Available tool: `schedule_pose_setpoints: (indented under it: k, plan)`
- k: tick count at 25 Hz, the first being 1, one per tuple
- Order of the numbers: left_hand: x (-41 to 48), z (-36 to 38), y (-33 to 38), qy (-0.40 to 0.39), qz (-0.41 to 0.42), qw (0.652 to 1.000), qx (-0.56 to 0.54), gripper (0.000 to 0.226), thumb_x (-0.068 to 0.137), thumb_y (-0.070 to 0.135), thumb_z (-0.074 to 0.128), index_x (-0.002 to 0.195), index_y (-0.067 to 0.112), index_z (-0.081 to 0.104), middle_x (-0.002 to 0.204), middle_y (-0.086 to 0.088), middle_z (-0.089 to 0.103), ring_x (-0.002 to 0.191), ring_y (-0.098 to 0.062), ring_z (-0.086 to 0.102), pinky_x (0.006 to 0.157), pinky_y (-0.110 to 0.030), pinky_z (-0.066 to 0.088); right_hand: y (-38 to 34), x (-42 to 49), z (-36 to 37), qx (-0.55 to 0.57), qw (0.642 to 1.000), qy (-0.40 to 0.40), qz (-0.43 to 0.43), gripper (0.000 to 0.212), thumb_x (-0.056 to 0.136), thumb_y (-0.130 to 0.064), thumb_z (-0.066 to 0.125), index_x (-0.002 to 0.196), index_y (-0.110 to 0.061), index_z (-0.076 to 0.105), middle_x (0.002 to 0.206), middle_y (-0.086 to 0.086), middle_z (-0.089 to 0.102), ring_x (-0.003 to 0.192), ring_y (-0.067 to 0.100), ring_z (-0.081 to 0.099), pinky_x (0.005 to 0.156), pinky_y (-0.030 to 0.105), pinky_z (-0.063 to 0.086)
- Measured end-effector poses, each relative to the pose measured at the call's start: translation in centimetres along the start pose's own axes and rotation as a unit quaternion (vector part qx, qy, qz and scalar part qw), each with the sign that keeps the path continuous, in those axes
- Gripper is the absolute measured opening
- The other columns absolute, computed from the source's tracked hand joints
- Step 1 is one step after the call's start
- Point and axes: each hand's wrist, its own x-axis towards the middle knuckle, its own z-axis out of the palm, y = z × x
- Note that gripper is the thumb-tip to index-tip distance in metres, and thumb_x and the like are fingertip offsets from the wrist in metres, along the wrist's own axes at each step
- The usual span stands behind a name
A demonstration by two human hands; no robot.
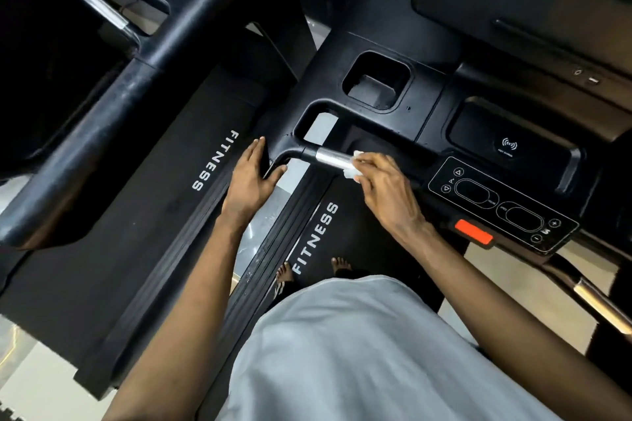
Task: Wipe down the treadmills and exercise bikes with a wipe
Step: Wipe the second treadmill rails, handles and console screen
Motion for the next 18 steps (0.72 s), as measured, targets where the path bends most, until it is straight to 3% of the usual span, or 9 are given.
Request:
schedule_pose_setpoints:
  k: [3,8,14,18]
  plan:
    - [-0.2,-0.4,-0.3,-0.017,-0.014,1.000,-0.011,0.083,0.094,0.050,0.063,0.157,0.009,0.028,0.161,-0.012,0.031,0.149,-0.023,0.028,0.123,-0.035,0.023,-1.9,1.3,1.2,0.004,1.000,-0.018,0.015,0.033,0.092,-0.003,0.064,0.125,-0.001,0.066,0.122,0.006,0.061,0.111,0.019,0.055,0.102,0.037,0.051]
    - [-2.0,-1.7,-2.8,-0.051,-0.019,0.998,-0.019,0.091,0.090,0.057,0.063,0.158,0.011,0.023,0.163,-0.011,0.027,0.150,-0.025,0.026,0.122,-0.046,0.023,-1.2,-0.2,0.6,-0.020,0.997,0.030,0.067,0.033,0.090,-0.007,0.069,0.123,-0.007,0.069,0.115,0.001,0.061,0.106,0.016,0.053,0.100,0.029,0.048]
    - [-3.7,-1.7,-3.6,-0.036,-0.025,0.999,-0.030,0.091,0.091,0.055,0.065,0.158,0.009,0.024,0.163,-0.011,0.027,0.149,-0.024,0.025,0.123,-0.041,0.022,-6.4,4.8,5.9,-0.001,1.000,0.009,0.007,0.030,0.093,-0.002,0.061,0.121,-0.005,0.069,0.114,0.003,0.064,0.102,0.016,0.054,0.096,0.026,0.049]
    - [-3.8,-1.8,-3.4,-0.033,-0.031,0.997,-0.055,0.089,0.090,0.054,0.066,0.157,0.009,0.028,0.160,-0.011,0.032,0.148,-0.025,0.029,0.122,-0.039,0.024,-5.9,3.6,5.4,-0.013,1.000,0.028,-0.004,0.028,0.095,-0.002,0.057,0.118,-0.008,0.070,0.112,0.001,0.065,0.101,0.015,0.051,0.096,0.030,0.047]
